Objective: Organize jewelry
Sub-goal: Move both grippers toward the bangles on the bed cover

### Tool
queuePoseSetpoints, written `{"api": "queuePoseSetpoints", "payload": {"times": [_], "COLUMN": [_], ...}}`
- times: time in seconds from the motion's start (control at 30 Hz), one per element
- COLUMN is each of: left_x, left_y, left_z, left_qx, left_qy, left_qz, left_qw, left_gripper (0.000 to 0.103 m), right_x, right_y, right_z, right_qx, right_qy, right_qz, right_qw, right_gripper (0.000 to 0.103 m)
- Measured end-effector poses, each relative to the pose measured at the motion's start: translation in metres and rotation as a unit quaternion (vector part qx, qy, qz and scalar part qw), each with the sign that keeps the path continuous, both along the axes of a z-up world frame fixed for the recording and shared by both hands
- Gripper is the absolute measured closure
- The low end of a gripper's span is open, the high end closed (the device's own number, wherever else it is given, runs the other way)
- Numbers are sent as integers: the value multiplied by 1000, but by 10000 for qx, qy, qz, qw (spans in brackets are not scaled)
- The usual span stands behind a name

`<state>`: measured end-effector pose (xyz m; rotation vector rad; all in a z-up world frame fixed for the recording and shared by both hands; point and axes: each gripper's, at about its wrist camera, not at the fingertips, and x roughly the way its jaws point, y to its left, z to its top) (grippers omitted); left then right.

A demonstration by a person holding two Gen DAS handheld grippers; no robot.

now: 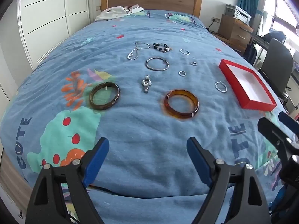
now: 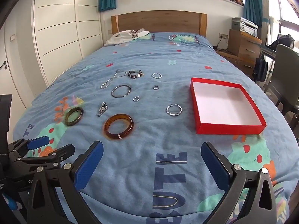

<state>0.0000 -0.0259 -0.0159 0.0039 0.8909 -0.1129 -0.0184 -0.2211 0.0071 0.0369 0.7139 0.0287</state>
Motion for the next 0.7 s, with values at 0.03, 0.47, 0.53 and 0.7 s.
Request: {"api": "queuePoseSetpoints", "payload": {"times": [0.03,0.47,0.53,0.7], "left_x": [0,3,4,4], "left_y": [0,-4,-5,-5], "left_z": [-1,-9,-10,-11], "left_qx": [-1,-81,-57,-40], "left_qy": [11,135,146,136], "left_qz": [-5,-37,-38,-37], "left_qw": [10000,9999,9999,9999], "left_gripper": [18,18,18,18], "right_x": [0,3,4,5], "right_y": [0,2,2,6], "right_z": [-1,-4,-6,-9], "right_qx": [5,228,287,253], "right_qy": [-6,98,149,152], "right_qz": [0,360,422,420], "right_qw": [10000,9990,9986,9987], "right_gripper": [1,13,19,19]}}
